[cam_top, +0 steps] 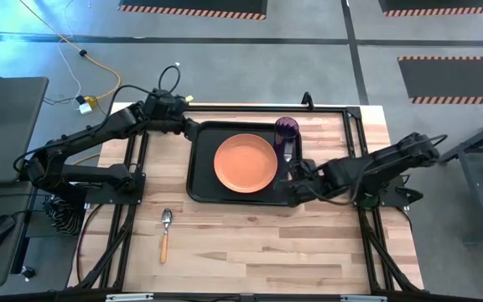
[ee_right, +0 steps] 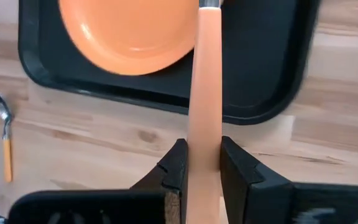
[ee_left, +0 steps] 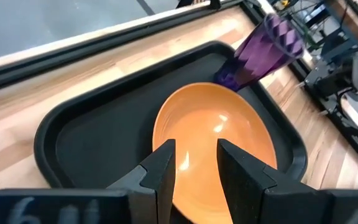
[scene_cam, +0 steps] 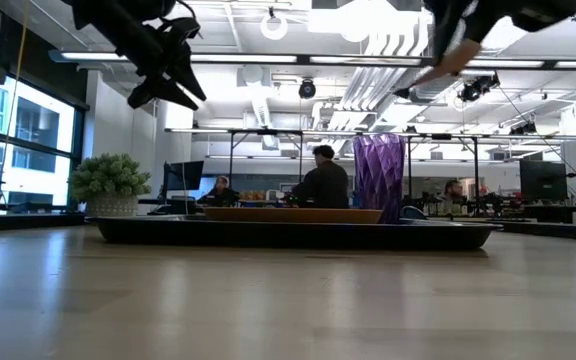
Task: Pick and place plate/cup/fork/spoon on tray
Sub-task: Put the orange fork on the black tray to the left of the orange plate
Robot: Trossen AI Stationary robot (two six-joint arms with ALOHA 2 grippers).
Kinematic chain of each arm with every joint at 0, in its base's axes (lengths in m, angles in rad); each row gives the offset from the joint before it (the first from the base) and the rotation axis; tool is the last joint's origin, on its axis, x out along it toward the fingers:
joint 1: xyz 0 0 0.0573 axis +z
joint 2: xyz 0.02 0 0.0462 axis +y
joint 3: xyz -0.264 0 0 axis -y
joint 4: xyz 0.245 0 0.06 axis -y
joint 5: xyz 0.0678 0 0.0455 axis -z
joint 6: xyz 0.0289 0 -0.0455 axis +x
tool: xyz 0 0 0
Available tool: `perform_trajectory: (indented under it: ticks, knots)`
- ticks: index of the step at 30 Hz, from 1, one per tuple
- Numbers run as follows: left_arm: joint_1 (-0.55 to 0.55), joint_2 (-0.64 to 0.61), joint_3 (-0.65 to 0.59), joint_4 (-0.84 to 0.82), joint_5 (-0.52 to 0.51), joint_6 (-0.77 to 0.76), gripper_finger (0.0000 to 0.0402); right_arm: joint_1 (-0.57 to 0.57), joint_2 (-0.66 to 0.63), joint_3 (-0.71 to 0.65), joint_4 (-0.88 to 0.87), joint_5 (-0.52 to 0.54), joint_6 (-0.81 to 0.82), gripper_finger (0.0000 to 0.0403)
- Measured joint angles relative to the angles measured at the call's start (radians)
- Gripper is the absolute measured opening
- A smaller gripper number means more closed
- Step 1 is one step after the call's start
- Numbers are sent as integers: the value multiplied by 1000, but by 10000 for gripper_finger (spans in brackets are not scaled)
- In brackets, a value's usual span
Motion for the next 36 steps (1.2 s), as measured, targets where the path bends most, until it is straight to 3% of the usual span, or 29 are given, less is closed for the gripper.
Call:
perform_trajectory:
  ticks: [7, 16, 36]
  knots:
    - [0, 0, 0, -70, 11, 0, 106, -13, 142, 165, -57, -1, -71, 42]
    - [-38, 0, 0, -114, 109, -3, 106, -38, 276, 299, -99, -45, -135, 42]
    - [-205, 0, 0, -259, 104, -26, 106, 11, 435, 331, 166, -90, -202, 42]
